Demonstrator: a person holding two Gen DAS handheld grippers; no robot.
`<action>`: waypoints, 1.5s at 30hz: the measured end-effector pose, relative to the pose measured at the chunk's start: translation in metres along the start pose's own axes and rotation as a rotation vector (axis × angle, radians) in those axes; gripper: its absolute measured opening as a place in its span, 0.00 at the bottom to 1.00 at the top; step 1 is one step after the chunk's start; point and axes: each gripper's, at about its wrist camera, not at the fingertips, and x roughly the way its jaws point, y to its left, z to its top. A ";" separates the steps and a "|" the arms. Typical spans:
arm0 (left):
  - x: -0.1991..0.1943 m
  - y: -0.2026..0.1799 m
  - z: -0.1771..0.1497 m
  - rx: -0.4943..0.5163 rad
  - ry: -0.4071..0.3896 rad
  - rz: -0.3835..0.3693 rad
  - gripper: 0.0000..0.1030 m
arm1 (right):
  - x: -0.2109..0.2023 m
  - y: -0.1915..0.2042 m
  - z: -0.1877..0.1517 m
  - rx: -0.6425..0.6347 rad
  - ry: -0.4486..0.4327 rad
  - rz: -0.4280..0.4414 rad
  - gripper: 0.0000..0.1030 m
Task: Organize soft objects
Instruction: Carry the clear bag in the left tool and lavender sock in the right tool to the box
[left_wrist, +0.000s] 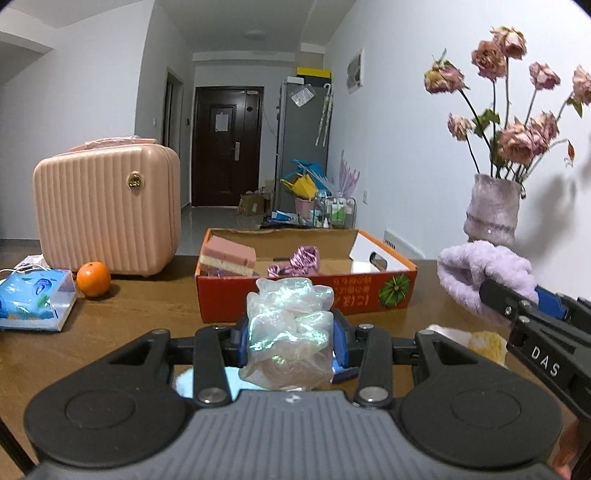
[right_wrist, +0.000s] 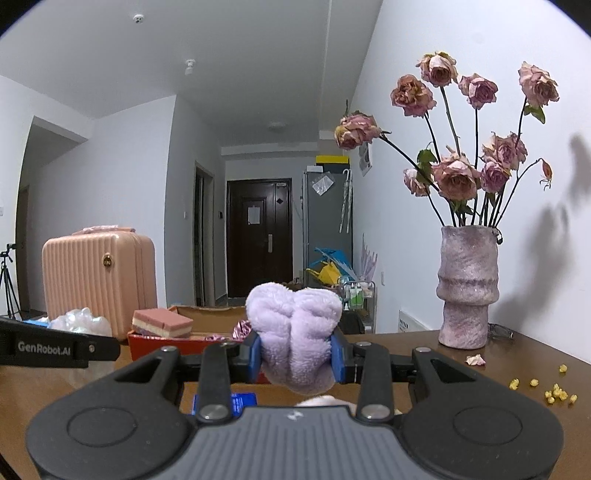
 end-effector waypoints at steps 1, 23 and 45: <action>0.000 0.002 0.002 -0.006 -0.005 0.001 0.40 | 0.001 0.001 0.001 0.003 -0.005 -0.002 0.34; 0.044 0.020 0.038 -0.084 -0.055 0.036 0.40 | 0.050 0.021 0.019 0.039 -0.067 -0.022 0.34; 0.119 0.016 0.066 -0.109 -0.060 0.038 0.40 | 0.135 0.033 0.026 0.050 -0.051 -0.011 0.34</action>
